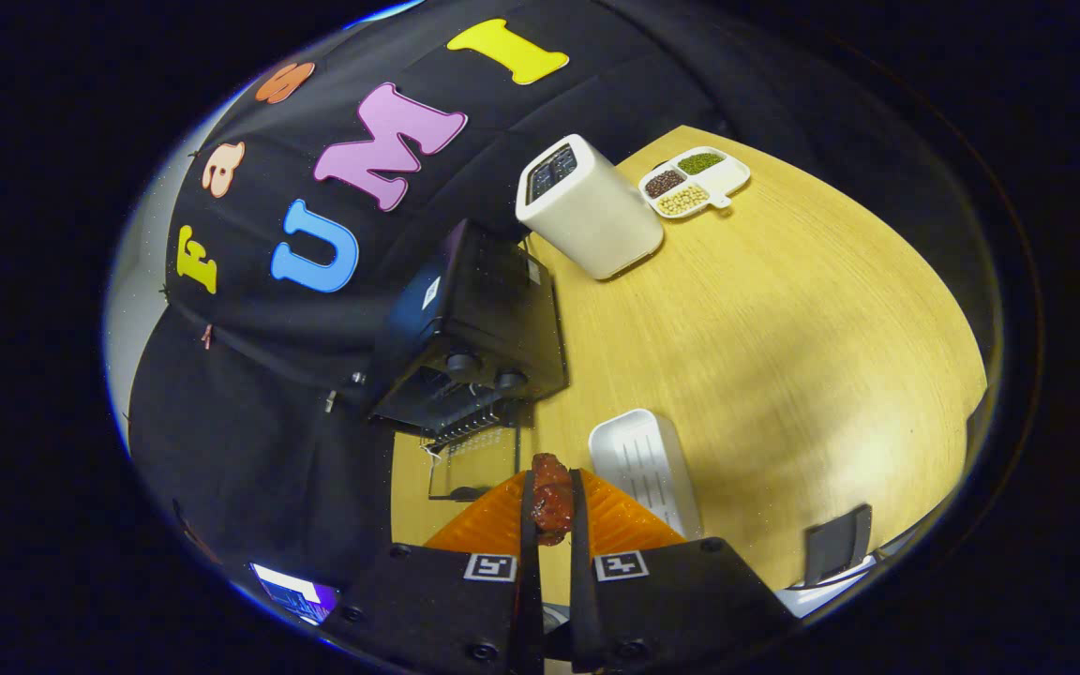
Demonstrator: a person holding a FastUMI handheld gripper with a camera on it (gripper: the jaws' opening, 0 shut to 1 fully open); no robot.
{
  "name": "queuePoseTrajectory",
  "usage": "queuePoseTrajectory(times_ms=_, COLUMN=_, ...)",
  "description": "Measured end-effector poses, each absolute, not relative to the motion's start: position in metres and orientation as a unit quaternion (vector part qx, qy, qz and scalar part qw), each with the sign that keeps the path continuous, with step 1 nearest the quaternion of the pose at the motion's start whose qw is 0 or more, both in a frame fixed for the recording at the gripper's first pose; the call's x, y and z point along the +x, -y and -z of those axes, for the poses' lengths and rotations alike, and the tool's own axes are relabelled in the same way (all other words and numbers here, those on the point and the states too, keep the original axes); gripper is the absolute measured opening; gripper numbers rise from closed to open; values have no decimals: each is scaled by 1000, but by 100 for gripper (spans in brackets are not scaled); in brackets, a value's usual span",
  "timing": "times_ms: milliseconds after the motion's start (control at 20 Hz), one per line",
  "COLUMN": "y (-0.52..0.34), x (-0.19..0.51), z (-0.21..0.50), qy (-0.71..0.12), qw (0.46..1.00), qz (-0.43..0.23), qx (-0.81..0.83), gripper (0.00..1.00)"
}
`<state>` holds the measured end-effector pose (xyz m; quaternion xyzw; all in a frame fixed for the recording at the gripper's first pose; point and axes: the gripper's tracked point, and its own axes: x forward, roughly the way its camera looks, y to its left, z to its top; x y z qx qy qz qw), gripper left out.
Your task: Open the toaster oven, put the food inside, and close the toaster oven door.
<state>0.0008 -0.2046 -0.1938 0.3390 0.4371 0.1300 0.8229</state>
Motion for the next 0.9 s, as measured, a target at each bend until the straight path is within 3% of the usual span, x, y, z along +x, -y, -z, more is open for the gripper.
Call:
queuePoseTrajectory(times_ms=350, y=110, x=-16, z=181, qy=-429, qw=816, qz=-151, qx=357, gripper=16)
queuePoseTrajectory(times_ms=900, y=-6, x=-4, z=205, qy=-385, qw=819, qz=-127, qx=405, gripper=16)
